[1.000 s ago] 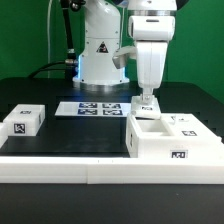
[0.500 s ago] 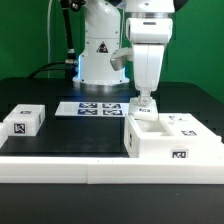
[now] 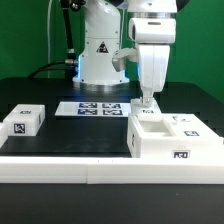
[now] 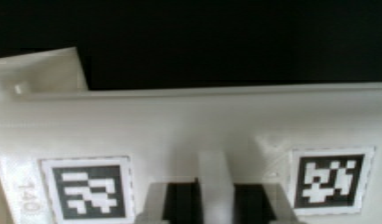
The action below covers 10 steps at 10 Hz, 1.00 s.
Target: Assemble cabinet
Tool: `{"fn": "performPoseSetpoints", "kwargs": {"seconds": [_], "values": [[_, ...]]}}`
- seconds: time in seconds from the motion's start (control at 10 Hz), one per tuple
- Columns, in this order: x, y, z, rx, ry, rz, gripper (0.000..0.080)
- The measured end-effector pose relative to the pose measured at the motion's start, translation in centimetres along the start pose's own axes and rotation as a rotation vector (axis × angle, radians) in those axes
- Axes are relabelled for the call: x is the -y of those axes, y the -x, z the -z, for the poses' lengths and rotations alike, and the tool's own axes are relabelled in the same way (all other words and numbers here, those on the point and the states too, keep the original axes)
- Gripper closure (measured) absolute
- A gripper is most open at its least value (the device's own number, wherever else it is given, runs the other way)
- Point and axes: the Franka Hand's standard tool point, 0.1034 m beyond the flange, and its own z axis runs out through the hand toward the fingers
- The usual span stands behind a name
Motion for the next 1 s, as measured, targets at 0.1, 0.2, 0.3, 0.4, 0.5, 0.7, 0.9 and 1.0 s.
{"fn": "performPoseSetpoints", "kwargs": {"seconds": [0.1,0.2,0.3,0.4,0.5,0.7,0.9,1.0], "values": [[-0.3,-0.1,0.0,-0.002,0.003,0.0,0.0731],[-0.6,-0.1,0.0,-0.003,0.005,0.004,0.0731],[-0.8,-0.1,0.0,-0.004,0.007,0.007,0.0731],[-0.8,-0.1,0.0,-0.005,0.007,0.006,0.0731],[-0.8,-0.1,0.0,-0.005,0.007,0.006,0.0731],[-0.8,-0.1,-0.1,-0.005,0.007,0.01,0.0731],[-2.6,-0.1,0.0,-0.011,0.017,0.032,0.0731],[-3.6,-0.2,0.0,-0.011,0.016,0.034,0.0731]]}}
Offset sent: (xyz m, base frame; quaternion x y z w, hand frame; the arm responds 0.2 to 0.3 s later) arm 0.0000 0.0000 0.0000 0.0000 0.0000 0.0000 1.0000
